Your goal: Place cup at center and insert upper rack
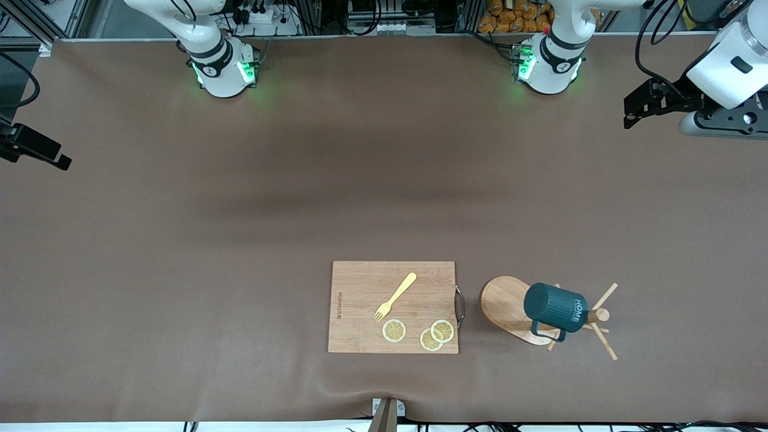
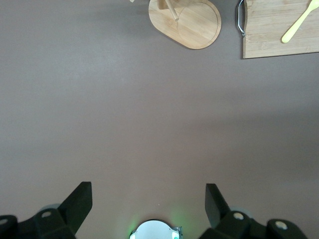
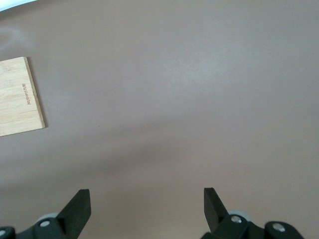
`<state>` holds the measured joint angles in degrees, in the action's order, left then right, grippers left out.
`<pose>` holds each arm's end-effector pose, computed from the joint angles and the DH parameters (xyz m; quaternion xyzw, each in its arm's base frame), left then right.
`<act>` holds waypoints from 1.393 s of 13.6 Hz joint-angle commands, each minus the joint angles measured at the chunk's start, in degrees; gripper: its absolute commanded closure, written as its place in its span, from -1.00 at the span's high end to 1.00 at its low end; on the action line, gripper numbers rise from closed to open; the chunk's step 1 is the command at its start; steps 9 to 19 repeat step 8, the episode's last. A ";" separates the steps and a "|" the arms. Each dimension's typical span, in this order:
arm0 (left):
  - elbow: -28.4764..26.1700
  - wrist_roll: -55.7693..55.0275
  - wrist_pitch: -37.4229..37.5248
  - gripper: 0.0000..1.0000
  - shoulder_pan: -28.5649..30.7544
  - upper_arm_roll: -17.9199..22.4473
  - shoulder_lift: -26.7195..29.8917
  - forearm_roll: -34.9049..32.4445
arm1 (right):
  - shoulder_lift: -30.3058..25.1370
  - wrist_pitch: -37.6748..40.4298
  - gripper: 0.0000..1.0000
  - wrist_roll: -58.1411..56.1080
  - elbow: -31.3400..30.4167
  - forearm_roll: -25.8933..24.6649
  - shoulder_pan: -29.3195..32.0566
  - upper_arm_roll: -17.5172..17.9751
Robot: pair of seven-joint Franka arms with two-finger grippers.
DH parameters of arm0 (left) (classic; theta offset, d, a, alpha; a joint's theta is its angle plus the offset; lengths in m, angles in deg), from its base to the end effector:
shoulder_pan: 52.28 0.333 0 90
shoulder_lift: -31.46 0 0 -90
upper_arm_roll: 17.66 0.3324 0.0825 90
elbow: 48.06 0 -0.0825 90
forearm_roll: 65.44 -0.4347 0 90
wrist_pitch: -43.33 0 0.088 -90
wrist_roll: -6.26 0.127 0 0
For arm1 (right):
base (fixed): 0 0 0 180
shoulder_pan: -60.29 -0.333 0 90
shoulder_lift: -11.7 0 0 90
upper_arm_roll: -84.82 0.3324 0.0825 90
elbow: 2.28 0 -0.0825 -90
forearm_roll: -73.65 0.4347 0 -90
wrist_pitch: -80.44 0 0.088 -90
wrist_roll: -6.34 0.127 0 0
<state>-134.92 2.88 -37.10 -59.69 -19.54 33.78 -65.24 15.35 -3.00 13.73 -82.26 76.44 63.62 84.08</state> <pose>0.5649 -0.0933 0.6590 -0.9980 0.0517 0.0358 0.0029 0.6129 -0.0367 0.6626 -0.9950 0.0971 0.0023 0.0237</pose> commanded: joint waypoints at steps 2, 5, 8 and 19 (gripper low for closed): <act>1.52 -0.58 0.72 1.00 0.73 -0.67 -0.83 -0.55 | 0.21 0.65 1.00 0.53 1.23 -1.21 -0.60 0.13; 1.52 -0.58 0.72 1.00 0.73 -0.67 -1.00 -0.55 | 0.21 0.65 1.00 0.53 1.23 -1.21 -0.51 0.13; 1.43 -0.58 0.72 1.00 0.99 -0.67 -1.18 -0.55 | 0.21 0.65 1.00 0.53 1.23 -1.21 -0.60 0.13; 1.43 -0.58 0.72 1.00 0.99 -0.67 -1.18 -0.55 | 0.21 0.65 1.00 0.53 1.23 -1.21 -0.60 0.13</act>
